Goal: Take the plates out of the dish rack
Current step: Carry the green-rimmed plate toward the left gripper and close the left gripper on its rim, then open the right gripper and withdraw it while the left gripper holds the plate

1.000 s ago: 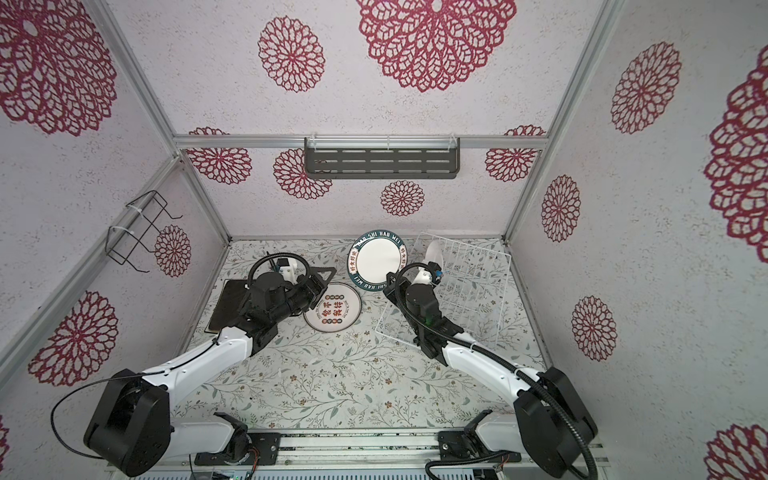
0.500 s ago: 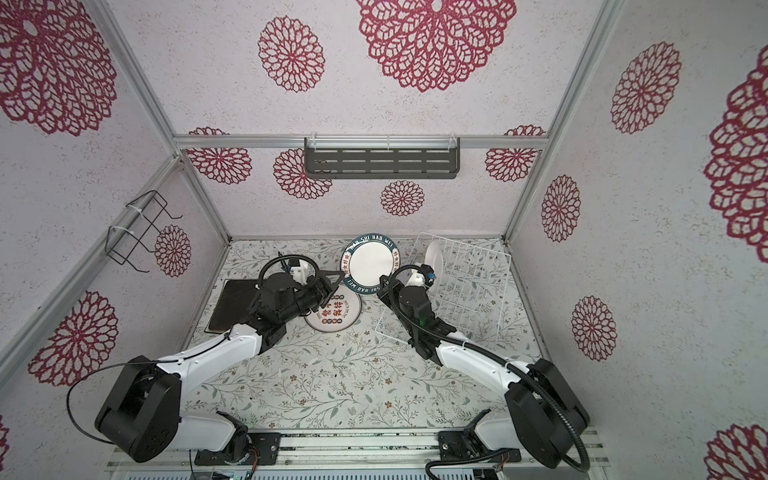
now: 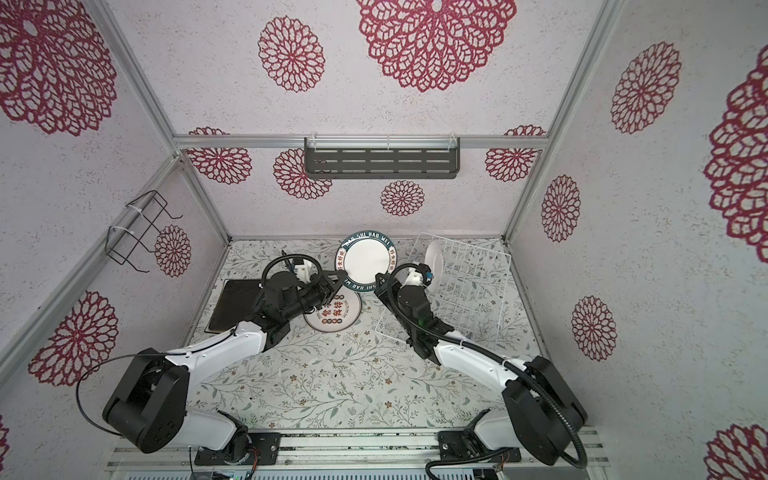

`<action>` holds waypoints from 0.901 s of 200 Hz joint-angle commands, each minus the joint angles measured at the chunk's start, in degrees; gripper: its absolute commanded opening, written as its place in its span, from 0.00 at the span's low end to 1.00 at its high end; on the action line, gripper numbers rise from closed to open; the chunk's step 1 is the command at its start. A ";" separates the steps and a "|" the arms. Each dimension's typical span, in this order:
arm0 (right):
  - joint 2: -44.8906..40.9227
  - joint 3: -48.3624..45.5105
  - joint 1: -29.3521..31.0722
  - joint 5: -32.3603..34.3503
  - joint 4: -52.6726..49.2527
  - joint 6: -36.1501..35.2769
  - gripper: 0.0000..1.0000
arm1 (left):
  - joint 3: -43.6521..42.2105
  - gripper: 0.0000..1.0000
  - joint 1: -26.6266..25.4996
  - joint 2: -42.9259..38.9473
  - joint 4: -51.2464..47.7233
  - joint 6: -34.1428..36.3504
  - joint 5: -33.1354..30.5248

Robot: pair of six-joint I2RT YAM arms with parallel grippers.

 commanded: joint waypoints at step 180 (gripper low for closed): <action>-2.03 2.80 0.36 -0.60 2.19 -1.23 0.55 | -0.71 0.00 0.10 -1.08 2.49 0.04 -1.22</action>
